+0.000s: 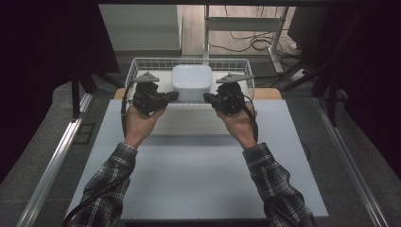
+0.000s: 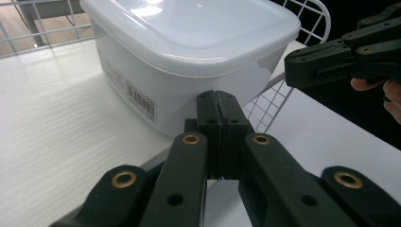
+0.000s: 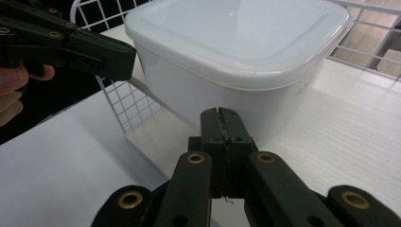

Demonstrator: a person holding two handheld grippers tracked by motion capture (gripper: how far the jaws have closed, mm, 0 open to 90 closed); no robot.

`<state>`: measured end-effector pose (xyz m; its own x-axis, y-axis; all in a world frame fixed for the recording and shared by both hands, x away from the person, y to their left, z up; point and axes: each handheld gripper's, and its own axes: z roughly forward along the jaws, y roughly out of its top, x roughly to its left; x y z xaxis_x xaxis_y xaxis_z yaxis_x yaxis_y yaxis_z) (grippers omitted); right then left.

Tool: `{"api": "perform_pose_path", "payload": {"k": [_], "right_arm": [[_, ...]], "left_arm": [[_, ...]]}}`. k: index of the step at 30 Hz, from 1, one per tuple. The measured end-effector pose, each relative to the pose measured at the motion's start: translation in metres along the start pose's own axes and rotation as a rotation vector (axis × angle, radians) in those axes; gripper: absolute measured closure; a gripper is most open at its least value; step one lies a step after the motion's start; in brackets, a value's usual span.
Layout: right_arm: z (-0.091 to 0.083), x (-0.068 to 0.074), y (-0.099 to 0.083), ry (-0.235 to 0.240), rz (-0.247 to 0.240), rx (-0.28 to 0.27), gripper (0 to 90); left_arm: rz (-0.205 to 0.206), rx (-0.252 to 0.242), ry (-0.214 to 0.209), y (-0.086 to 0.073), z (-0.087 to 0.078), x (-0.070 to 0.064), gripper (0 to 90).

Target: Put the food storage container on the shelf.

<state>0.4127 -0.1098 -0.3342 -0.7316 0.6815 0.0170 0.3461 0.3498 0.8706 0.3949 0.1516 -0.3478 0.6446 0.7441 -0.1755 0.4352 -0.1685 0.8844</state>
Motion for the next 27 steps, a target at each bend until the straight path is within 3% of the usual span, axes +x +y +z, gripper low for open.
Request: {"api": "perform_pose_path", "payload": {"k": [6, 11, 16, 21, 27], "right_arm": [[0.004, -0.005, 0.003, -0.009, 0.019, -0.002, 89.1], [0.007, -0.009, 0.004, -0.022, 0.031, -0.005, 89.0], [0.003, -0.01, -0.002, -0.01, 0.03, -0.017, 85.4], [-0.003, -0.007, -0.011, 0.001, 0.02, -0.031, 73.1], [-0.01, 0.0, -0.02, 0.025, 0.012, -0.04, 58.8]], "left_arm": [[-0.031, 0.002, 0.001, 0.003, 0.004, 0.006, 89.9], [-0.022, 0.003, -0.003, 0.005, 0.006, 0.005, 89.8], [0.008, 0.0, -0.031, -0.002, 0.002, -0.004, 86.7], [0.052, 0.002, -0.039, -0.009, -0.001, -0.015, 71.8], [0.061, 0.002, -0.057, -0.017, -0.002, -0.024, 50.7]]}}
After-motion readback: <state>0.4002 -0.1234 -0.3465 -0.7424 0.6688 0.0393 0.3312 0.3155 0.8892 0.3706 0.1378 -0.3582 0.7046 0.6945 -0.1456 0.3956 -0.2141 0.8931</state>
